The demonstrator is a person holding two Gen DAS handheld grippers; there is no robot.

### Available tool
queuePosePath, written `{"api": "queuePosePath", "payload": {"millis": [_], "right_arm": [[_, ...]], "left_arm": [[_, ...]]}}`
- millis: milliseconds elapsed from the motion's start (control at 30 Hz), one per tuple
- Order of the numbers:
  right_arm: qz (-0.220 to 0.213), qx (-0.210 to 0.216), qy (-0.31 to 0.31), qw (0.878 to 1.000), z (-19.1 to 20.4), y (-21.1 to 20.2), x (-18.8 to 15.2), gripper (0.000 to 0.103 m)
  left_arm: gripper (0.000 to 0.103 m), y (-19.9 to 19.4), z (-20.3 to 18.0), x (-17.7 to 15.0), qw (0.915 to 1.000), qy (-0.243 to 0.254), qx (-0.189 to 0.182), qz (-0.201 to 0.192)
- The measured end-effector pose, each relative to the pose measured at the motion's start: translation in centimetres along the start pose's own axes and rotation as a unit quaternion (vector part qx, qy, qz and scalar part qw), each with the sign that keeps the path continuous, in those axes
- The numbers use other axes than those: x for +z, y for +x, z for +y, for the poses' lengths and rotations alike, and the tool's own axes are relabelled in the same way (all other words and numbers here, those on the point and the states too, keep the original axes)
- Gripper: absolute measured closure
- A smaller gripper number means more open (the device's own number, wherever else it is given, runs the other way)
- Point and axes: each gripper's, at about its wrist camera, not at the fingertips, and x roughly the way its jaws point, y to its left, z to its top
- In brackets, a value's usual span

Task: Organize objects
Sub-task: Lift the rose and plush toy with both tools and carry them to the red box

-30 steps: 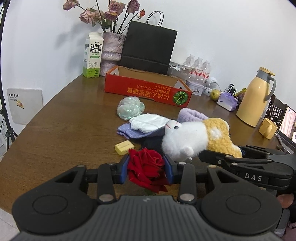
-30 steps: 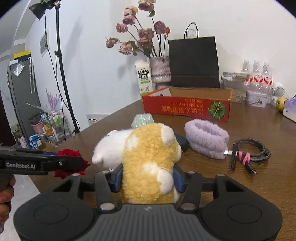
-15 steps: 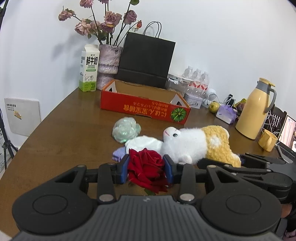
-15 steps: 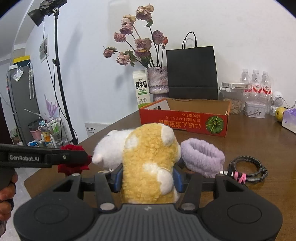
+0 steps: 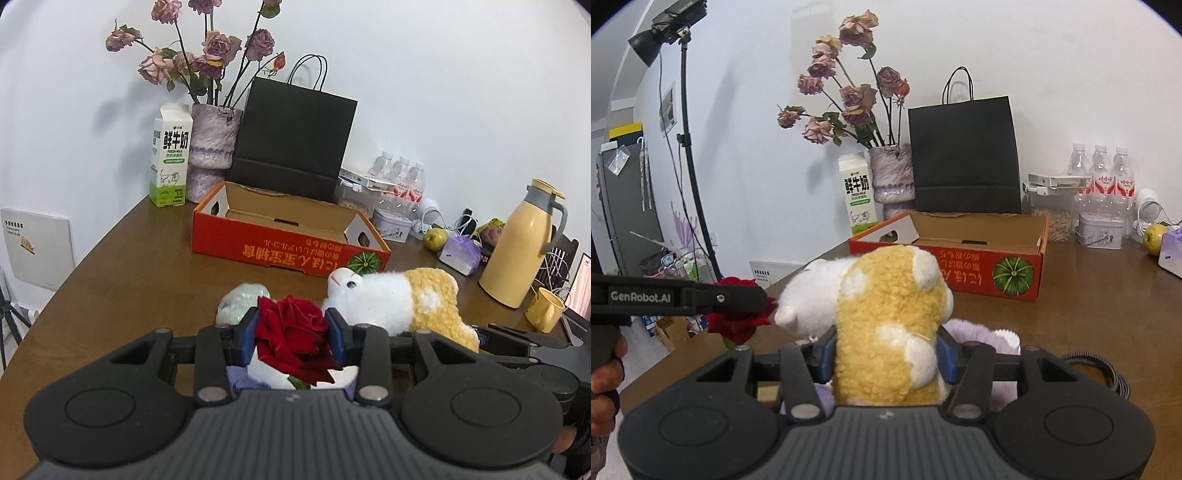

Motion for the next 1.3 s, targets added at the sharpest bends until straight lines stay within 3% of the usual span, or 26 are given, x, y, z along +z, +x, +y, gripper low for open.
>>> {"api": "queuePosePath", "payload": {"millis": [933,1300], "right_arm": [[-0.019,-0.02,0.018,0.999,-4.7,12.6,9.5,0.052],[-0.009,-0.048,0.038,0.998,-6.7,18.0,11.9,0.052]], "left_arm": [[0.065,13.5,2.2,10.5,0.9998,0.004,0.009,-0.015],[0.065,19.8,3.6,13.7,0.9999,-0.004,0.003,-0.01]]}}
